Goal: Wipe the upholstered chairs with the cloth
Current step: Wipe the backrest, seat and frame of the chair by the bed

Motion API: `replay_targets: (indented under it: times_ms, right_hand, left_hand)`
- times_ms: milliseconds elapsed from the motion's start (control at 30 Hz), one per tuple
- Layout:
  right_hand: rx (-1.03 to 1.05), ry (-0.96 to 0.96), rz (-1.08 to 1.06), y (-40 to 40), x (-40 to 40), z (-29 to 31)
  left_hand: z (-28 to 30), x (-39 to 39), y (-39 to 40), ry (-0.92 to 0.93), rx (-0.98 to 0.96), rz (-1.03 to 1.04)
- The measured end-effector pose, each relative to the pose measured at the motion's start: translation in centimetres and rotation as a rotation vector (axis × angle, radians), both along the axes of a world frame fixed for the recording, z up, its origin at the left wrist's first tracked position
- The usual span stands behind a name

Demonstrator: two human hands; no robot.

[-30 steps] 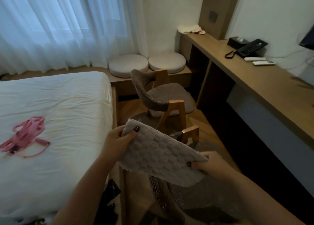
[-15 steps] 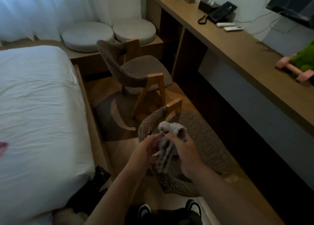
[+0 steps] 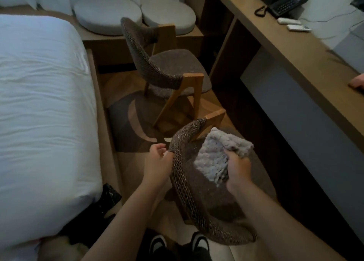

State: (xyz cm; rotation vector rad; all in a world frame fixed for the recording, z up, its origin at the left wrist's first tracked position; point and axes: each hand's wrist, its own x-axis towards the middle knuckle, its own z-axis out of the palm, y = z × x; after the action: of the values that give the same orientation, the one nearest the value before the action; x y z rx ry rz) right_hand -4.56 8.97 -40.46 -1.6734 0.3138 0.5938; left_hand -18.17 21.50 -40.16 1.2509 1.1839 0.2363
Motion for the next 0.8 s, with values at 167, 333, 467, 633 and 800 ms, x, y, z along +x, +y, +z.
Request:
replay_targets:
  times_ms: [167,333,467,633,800]
  right_hand:
    - [-0.202,-0.650,0.201,6.5,9.1,-1.6]
    - [-0.351,-0.781,0.470,10.8,14.7,-6.0]
    - [-0.447,-0.685,0.777,12.4,15.3,-10.1]
    - [-0.422,-0.625,0.926,13.6,13.6,-15.1]
    - [-0.126,-0.575,1.002,11.9,9.6,-15.3]
  left_hand:
    - [-3.9,6.0,2.2,0.239,0.052,-0.202]
    - [-7.3,7.4,1.8,0.377,0.313,-0.238]
    - [-8.1,7.5,1.8,0.401,0.394,-0.225]
    - [-8.8,7.7,1.8,0.426,0.443,-0.199]
    - [-8.6,7.8,1.5,0.430,0.430,-0.181]
